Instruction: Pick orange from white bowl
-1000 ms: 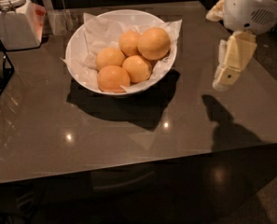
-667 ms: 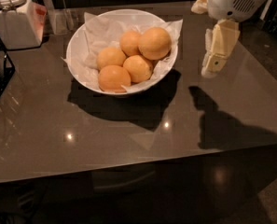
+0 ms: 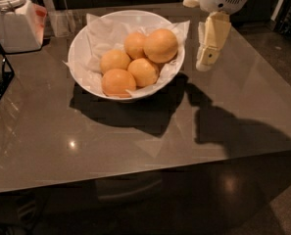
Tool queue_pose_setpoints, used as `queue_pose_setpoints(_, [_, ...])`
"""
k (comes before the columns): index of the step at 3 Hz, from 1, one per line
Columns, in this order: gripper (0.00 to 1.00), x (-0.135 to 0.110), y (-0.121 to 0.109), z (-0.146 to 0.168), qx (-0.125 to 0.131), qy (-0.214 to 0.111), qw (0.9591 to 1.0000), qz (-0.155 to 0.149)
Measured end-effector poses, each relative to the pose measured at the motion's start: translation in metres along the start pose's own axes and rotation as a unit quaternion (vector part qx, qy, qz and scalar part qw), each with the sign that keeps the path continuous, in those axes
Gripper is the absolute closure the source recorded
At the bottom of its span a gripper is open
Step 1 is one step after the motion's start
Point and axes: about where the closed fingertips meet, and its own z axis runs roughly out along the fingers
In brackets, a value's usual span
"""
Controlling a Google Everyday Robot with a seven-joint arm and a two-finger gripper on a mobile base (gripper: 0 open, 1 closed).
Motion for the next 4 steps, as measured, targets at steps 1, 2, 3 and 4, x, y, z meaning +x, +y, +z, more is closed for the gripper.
queue_pose_setpoints(1, [0.00, 0.000, -0.005, 0.007, 0.003, -0.012, 0.9999, 0.004])
queue_pose_setpoints(2, [0.00, -0.009, -0.019, 0.025, -0.013, -0.024, 0.9996, -0.010])
queue_pose_setpoints(3, [0.00, -0.023, -0.037, 0.042, -0.027, -0.031, 0.9987, -0.028])
queue_pose_setpoints(4, [0.00, -0.026, -0.042, 0.044, -0.018, -0.035, 0.9988, -0.028])
